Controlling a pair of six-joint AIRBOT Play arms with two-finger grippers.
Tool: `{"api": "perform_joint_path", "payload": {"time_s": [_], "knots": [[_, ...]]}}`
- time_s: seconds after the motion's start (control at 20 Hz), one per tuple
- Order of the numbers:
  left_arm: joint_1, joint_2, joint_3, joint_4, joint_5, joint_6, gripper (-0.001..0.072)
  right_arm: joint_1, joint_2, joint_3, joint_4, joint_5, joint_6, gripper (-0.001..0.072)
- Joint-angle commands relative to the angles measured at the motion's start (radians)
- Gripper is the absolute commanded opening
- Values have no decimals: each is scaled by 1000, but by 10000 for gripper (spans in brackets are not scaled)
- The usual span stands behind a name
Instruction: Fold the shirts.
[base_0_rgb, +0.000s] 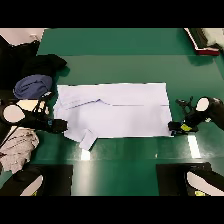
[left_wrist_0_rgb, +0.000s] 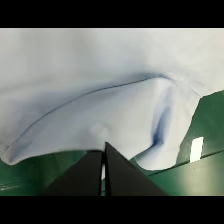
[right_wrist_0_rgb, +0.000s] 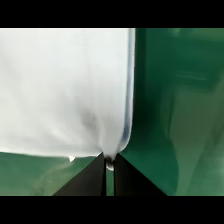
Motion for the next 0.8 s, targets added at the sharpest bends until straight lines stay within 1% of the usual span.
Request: {"api": "perform_joint_path", "payload": {"time_s": [0.0,0.1,0.2,0.3,0.4,0.5,0.55,0.65,0.75], "knots": [[0,1,91,5,-109,16,25,-2,125,24,-42,134,-4,18],[-1,1,164,-16,-176,16,24,-2,235,62,-51,233,-4,16],[-33,1,215,-45,-217,16,24,-2,317,108,-50,316,2,15],[-100,1,235,-77,-236,14,24,-2,376,154,-50,383,18,14],[-161,1,235,-81,-229,15,24,-2,409,198,-49,410,33,14],[-170,1,235,-49,-179,14,25,-2,414,230,-50,385,40,13],[-169,1,235,-2,-131,14,25,-2,401,244,-50,359,39,13],[-169,0,235,98,-1,11,25,-2,345,282,-50,291,39,14],[-169,-1,235,167,160,11,25,-2,266,328,-49,206,39,14]]}}
